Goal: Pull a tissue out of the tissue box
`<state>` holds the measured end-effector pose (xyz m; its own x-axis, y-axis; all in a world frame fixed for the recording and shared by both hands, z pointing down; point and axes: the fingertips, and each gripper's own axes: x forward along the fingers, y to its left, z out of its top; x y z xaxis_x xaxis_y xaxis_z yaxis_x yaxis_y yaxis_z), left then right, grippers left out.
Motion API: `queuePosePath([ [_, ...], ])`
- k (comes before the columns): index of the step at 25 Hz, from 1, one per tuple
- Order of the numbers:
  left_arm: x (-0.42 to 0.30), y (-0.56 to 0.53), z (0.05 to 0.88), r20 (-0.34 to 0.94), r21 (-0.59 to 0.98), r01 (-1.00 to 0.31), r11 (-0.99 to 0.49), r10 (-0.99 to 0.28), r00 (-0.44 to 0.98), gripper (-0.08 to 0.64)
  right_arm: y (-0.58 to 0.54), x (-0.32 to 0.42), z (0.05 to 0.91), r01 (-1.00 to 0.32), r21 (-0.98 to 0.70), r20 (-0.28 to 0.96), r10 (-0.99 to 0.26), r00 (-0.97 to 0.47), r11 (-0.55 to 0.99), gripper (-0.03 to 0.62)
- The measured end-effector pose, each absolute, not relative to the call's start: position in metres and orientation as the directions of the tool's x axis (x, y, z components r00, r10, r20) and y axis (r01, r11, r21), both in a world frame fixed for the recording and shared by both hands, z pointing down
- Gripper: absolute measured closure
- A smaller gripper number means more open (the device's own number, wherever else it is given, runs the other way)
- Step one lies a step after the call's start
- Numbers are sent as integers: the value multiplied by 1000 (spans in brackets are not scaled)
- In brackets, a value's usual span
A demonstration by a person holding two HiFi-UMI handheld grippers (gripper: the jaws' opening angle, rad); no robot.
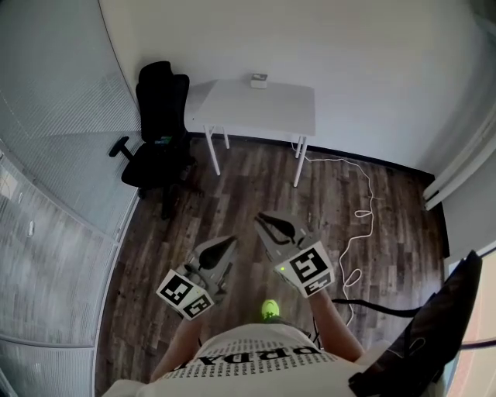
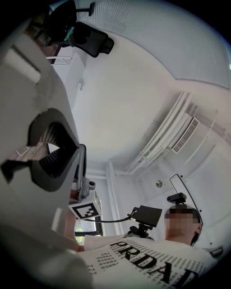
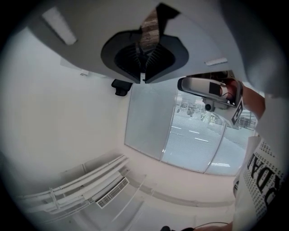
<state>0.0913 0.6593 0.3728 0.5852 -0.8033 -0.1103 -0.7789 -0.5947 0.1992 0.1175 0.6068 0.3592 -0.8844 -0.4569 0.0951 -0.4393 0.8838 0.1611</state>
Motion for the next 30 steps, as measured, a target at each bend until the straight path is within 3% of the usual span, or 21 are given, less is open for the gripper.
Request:
queuePosePath([
  [9,114,590,374,-105,158,-807,-570,-822,560,571,549,131,372,-370,139,113,-386,-916,919,566],
  [16,128,554,374,-120,100,-831,-547,-836,535,571,507,152,373,-398,136,96,-412,-906,907,566],
  [24,138,511,381,-76,127,-779,-614,-789,610,571,466,145,372,-394,129,116,-408,-905,910,566],
  [30,120,480,377,-118,193,-735,-651,-759,641,571,438,129,365,-424,140,116,-440,-890,895,566],
])
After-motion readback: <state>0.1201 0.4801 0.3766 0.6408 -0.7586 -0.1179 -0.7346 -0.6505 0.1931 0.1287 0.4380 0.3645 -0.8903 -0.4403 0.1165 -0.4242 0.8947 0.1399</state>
